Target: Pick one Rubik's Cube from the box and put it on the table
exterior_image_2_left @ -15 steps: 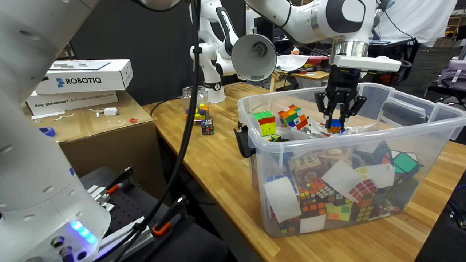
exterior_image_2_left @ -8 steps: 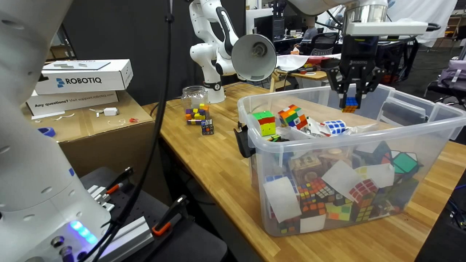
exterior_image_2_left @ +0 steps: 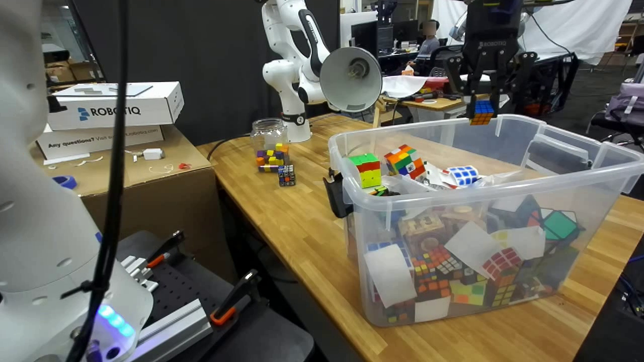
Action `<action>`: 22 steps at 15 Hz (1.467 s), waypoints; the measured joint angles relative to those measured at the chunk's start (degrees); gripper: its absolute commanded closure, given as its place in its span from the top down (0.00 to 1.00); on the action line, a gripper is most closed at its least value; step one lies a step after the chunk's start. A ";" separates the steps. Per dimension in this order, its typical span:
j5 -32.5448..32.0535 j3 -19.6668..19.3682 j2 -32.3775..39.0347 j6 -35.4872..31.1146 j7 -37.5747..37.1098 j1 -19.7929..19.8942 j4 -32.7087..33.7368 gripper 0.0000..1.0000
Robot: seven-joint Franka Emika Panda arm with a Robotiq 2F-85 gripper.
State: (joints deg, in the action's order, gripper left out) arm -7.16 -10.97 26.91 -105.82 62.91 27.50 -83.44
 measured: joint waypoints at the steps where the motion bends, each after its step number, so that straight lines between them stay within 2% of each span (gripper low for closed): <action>1: -0.78 0.00 -2.05 -0.83 0.00 -0.18 -2.87 0.08; 6: -4.51 0.04 -11.03 -4.89 -0.11 -3.20 -17.74 0.08; 10: -6.42 1.34 -15.75 -7.50 -4.68 -9.78 -26.94 0.08; 15: -11.13 3.60 -18.79 -8.36 -17.92 -17.51 -31.25 0.08; 22: -11.41 5.26 -19.70 -8.41 -30.49 -21.04 -34.33 0.08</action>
State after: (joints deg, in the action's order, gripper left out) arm -18.57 -5.70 7.22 -114.24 32.42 6.45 -117.77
